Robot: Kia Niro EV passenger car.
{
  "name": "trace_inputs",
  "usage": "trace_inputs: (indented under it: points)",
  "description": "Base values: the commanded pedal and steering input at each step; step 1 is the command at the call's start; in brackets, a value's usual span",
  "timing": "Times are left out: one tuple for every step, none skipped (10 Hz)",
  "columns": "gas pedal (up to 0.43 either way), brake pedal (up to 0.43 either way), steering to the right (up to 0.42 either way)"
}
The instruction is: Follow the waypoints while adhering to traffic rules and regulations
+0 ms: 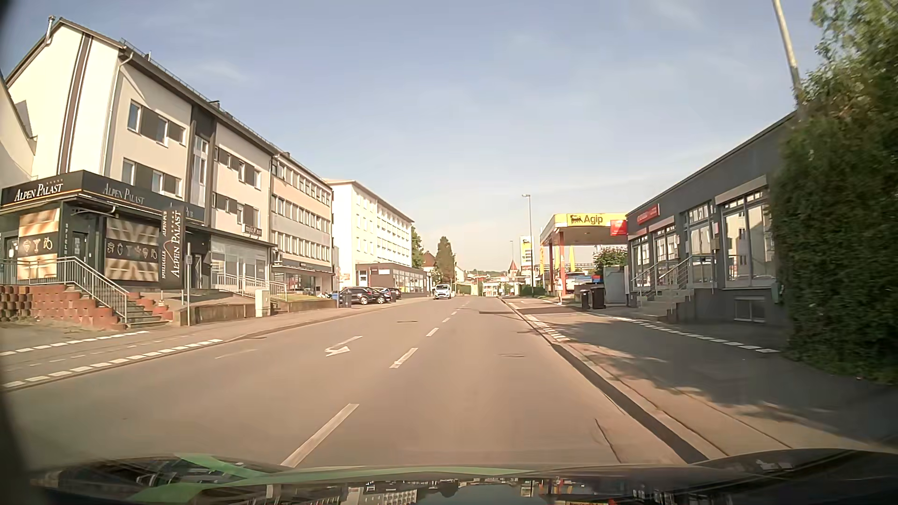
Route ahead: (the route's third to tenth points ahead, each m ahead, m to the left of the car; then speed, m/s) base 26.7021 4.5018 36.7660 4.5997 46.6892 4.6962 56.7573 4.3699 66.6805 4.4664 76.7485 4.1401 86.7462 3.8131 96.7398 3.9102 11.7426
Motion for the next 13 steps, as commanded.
trace_inputs:
  points:
    - [0.087,0.000,-0.003]
    - [0.079,0.000,-0.004]
    - [0.079,0.000,-0.003]
    - [0.079,0.000,-0.004]
    - [0.067,0.000,-0.004]
    - [0.067,0.000,-0.004]
    - [0.047,0.000,-0.004]
    - [0.047,0.000,-0.004]
    - [0.047,0.000,-0.004]
    - [0.039,0.000,-0.003]
    - [0.039,0.000,-0.002]
    - [0.039,0.000,-0.001]
    - [0.039,0.000,-0.001]
